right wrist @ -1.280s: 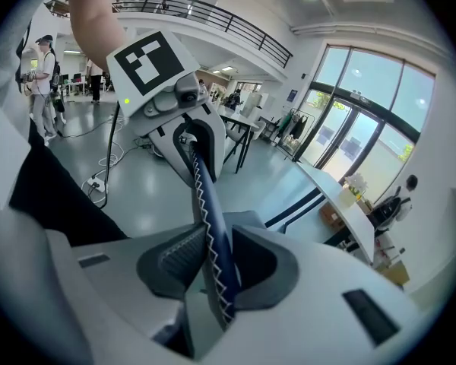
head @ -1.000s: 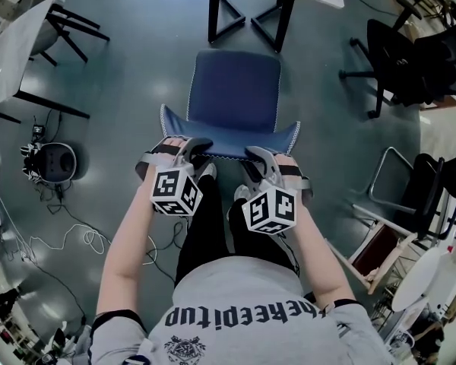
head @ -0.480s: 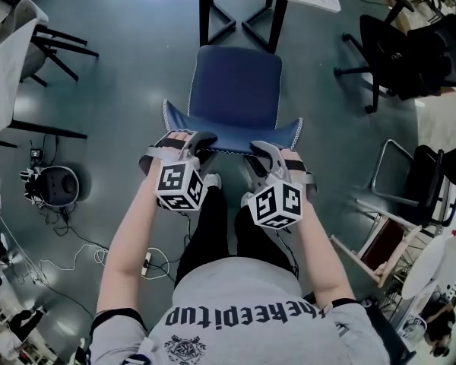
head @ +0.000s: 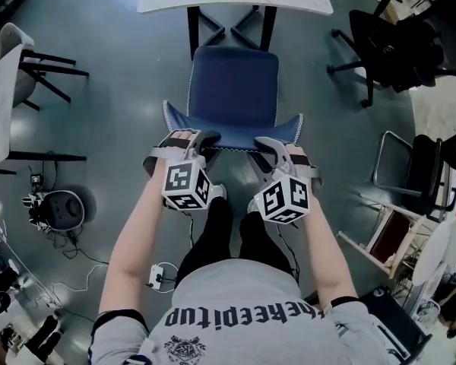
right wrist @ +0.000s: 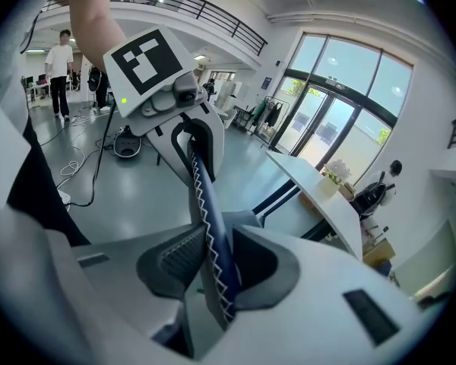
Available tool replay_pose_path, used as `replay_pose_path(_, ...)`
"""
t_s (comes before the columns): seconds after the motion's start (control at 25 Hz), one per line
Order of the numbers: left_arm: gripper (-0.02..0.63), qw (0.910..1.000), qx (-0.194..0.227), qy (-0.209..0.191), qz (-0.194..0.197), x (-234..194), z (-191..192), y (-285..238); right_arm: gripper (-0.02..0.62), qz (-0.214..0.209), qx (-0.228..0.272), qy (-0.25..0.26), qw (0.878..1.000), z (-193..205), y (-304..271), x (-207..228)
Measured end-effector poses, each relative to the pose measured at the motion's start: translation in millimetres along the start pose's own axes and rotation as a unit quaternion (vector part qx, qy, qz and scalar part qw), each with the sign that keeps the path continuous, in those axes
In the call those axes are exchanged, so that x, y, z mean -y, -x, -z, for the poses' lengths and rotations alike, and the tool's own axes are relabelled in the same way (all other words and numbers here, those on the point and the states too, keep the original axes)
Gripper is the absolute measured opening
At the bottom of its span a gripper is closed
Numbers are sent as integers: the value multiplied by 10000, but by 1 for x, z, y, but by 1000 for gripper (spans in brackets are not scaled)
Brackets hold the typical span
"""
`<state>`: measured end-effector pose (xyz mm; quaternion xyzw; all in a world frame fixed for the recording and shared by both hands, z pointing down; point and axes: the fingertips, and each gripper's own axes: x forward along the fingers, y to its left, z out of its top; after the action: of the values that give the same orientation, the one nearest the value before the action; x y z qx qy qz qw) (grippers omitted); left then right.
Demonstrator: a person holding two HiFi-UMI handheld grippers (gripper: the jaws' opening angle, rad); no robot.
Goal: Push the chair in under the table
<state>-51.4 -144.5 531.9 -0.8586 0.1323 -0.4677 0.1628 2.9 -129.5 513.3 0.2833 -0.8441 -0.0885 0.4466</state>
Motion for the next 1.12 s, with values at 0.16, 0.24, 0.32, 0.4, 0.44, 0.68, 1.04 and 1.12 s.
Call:
replay_pose_path(0.16, 86, 10000, 58, -77, 3, -19, 3, -9, 114, 33, -11, -8, 10000, -1, -12, 16)
replay_pose_path(0.24, 86, 9999, 80, -117, -31, -27, 3, -13, 114, 64, -16, -20, 10000, -1, -16, 25)
replay_pose_path(0.32, 86, 9998, 101, -149, -64, -36, 3, -17, 114, 82, -31, -37, 10000, -1, -20, 33)
replay_pose_path(0.4, 86, 9998, 114, -161, -69, -43, 3, -19, 114, 79, -40, -44, 10000, -2, -23, 39)
replay_pose_path(0.44, 86, 9998, 116, -159, -61, -45, 2, -20, 114, 72, -41, -45, 10000, -2, -25, 42)
replay_pose_path(0.68, 86, 9998, 105, -127, -83, -61, -3, -32, 114, 26, -17, 1, 10000, 4, -30, 61)
replay_pose_path(1.04, 86, 9999, -13, 79, -142, -88, -14, -54, 114, -129, 65, 150, 9998, 17, -41, 98)
replay_pose_path(1.12, 86, 9997, -55, 148, -168, -97, -14, -60, 114, -151, 88, 201, 9996, 19, -47, 108)
